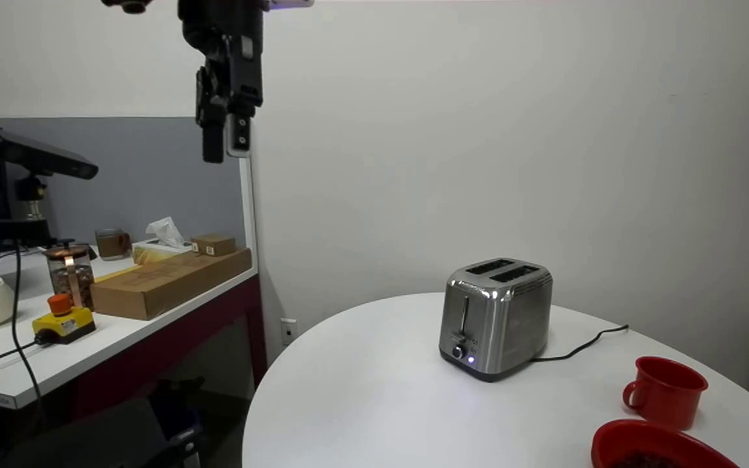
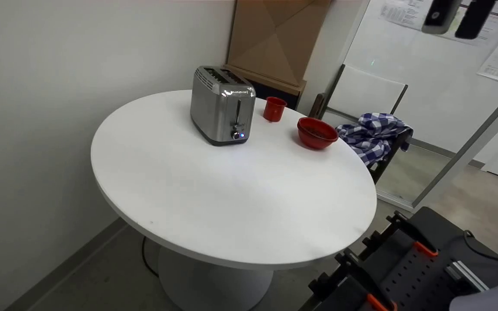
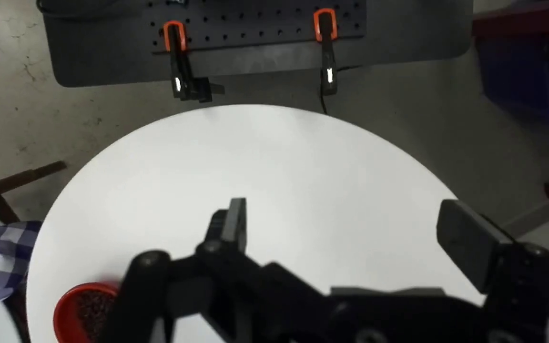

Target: Turn off the switch of the toaster

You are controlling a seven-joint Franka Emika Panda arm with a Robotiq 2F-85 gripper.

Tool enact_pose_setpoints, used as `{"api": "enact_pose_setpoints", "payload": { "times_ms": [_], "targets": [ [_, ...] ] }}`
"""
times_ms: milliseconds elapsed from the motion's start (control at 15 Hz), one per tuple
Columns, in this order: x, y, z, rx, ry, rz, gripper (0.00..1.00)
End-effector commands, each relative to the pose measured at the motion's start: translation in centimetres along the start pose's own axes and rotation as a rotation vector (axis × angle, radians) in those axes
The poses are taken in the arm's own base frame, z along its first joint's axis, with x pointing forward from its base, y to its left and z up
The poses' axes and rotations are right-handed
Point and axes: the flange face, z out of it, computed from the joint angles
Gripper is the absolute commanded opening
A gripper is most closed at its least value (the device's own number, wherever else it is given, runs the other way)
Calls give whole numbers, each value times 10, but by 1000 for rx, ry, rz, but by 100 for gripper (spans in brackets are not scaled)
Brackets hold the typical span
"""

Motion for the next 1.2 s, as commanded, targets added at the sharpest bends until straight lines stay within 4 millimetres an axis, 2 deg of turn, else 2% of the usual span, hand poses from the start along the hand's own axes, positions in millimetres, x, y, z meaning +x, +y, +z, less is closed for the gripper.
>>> {"api": "enact_pose_setpoints", "payload": {
  "times_ms": [0,400,600,800,1133],
  "targets": [
    [32,27,22,26,37,85,100],
    [93,67,83,-65,67,111,100],
    [124,76,116,-126,48,84,100],
    [155,76,150,-172,44,38,100],
    [202,62,203,-221,83,-5,100]
  ]
}}
